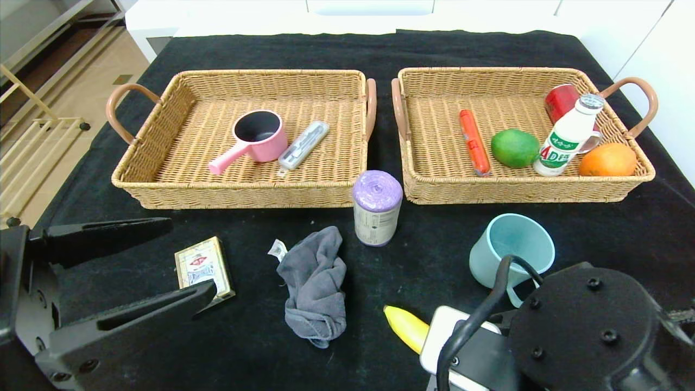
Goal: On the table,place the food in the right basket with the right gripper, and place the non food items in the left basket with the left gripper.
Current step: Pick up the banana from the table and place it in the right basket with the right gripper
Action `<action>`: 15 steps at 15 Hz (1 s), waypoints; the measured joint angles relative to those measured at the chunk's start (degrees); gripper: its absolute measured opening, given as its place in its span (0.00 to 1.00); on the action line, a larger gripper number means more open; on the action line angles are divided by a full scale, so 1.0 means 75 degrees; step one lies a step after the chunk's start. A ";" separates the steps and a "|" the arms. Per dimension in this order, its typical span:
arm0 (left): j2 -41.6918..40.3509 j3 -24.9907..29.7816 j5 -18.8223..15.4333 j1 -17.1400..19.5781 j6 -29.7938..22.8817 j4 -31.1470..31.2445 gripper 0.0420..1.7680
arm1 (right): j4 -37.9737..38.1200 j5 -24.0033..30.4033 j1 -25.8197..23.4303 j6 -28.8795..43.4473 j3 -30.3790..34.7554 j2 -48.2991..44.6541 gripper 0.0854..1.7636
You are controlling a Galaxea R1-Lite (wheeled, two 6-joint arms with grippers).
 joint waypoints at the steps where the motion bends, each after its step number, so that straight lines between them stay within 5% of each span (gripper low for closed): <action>1: -0.0008 0.0007 0.0000 0.0000 0.0011 0.0000 0.97 | -0.0007 -0.0184 0.0000 -0.0003 -0.0041 0.0117 0.97; 15: -0.0067 0.0039 -0.0003 -0.0008 0.0106 -0.0003 0.97 | 0.0023 -0.1008 -0.0011 0.0062 -0.0740 0.1336 0.97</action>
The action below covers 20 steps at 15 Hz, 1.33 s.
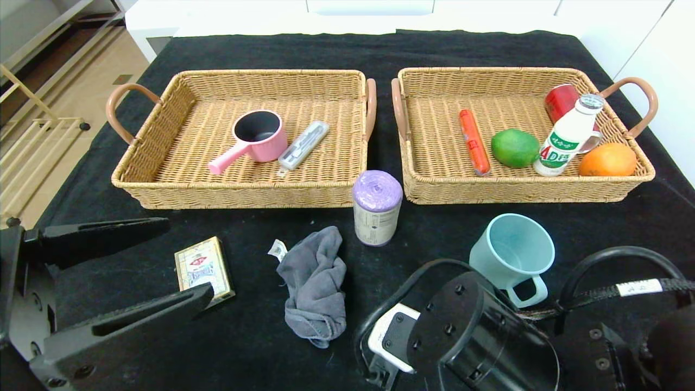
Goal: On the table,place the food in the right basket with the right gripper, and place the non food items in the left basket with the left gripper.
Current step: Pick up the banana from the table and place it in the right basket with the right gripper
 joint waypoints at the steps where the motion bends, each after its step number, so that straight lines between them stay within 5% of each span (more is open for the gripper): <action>1: 0.0000 0.0000 0.0000 0.0000 0.0000 0.0000 0.97 | 0.0000 0.0005 -0.0029 -0.0003 0.0000 0.0023 0.97; 17: 0.0000 0.0018 -0.0002 -0.0015 0.0000 -0.0011 0.97 | -0.0239 0.0034 -0.0338 -0.0007 0.0018 0.0335 0.95; 20: 0.0000 0.0018 -0.0002 -0.0011 0.0002 -0.0011 0.97 | -0.0244 0.0044 -0.0341 0.0005 0.0029 0.0369 0.65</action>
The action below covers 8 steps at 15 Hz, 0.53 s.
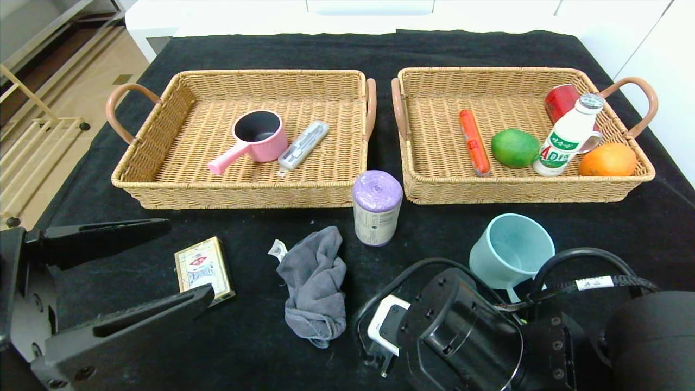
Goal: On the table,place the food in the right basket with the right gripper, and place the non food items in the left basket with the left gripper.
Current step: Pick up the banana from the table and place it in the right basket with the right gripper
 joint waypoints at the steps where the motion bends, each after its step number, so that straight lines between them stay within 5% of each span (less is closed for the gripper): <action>1: 0.0000 0.0000 0.0000 -0.0003 0.0007 0.0000 0.97 | -0.0007 -0.0003 0.0000 -0.0003 0.0000 0.0003 0.57; 5: 0.0000 0.0000 0.0002 -0.0003 0.0013 0.0000 0.97 | -0.0055 -0.0003 0.0011 0.0003 0.0033 0.0018 0.32; 8: 0.0000 0.0005 0.0002 -0.0003 0.0013 0.0003 0.97 | -0.0059 0.0000 0.0015 0.0003 0.0047 0.0018 0.32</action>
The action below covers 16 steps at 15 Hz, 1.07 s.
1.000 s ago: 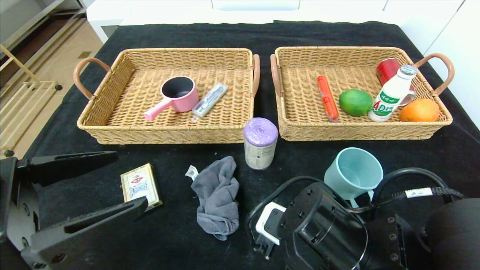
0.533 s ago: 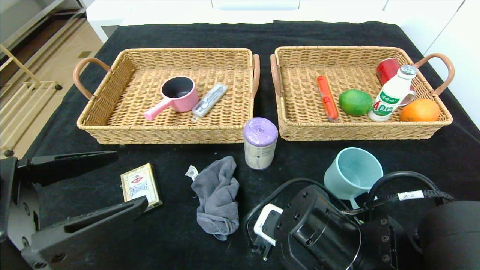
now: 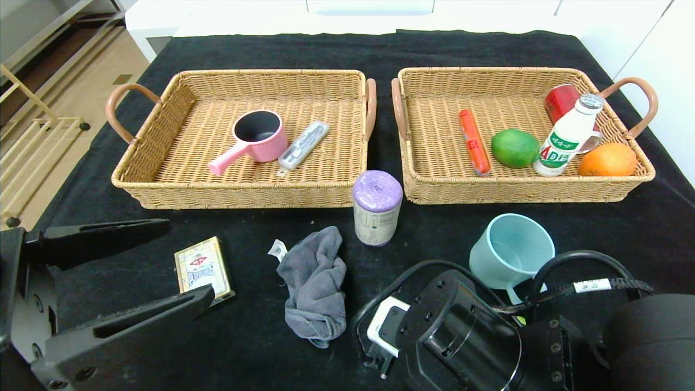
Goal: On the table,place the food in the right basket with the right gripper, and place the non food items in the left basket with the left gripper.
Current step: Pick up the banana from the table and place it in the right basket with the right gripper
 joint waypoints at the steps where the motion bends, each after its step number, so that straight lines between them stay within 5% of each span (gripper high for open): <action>1: 0.0000 0.0000 -0.0002 0.0000 0.0000 0.0000 0.97 | 0.0000 -0.0003 0.0007 -0.0003 0.0002 0.0000 0.32; 16: 0.0002 0.0018 0.0000 0.0023 0.0000 -0.0088 0.97 | 0.0387 -0.0015 0.0341 0.0198 0.0026 -0.0853 0.32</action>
